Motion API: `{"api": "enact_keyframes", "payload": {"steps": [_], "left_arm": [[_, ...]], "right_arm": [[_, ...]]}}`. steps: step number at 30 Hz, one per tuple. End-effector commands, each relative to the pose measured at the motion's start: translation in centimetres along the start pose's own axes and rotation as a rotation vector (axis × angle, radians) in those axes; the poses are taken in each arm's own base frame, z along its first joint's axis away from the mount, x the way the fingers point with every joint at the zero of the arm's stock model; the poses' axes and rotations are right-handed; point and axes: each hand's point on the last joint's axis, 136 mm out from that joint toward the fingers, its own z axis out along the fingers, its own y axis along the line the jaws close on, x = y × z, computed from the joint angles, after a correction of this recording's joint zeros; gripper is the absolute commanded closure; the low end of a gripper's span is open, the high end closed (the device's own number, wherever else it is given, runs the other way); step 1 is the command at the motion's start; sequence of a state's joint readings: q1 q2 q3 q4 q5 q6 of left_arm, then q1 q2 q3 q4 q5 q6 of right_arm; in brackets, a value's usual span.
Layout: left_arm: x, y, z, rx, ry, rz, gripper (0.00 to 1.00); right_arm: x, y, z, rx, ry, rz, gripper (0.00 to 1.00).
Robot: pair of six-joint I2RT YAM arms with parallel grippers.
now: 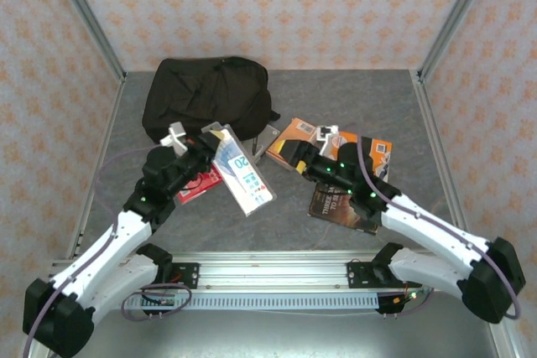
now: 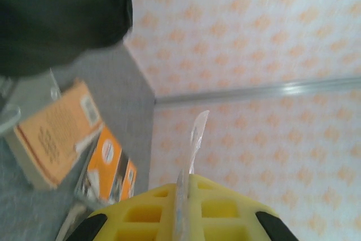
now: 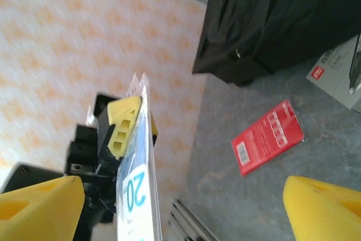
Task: Pack the student bag
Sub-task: Pass the personal item.
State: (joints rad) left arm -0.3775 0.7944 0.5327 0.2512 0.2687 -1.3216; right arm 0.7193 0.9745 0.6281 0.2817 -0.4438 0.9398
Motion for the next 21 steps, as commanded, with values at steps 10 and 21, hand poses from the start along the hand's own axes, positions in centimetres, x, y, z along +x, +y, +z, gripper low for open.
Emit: {"api": "enact_keyframes", "payload": {"steps": [10, 21], "left_arm": [[-5.3, 0.5, -0.1, -0.004, -0.306, -0.127, 1.00], [-5.5, 0.5, 0.3, -0.013, -0.310, -0.115, 1.00]], "right_arm": [[1.7, 5.2, 2.9, -0.264, -0.006, 0.190, 0.04], [4.0, 7.2, 6.0, -0.325, 0.027, 0.166, 0.39]]}}
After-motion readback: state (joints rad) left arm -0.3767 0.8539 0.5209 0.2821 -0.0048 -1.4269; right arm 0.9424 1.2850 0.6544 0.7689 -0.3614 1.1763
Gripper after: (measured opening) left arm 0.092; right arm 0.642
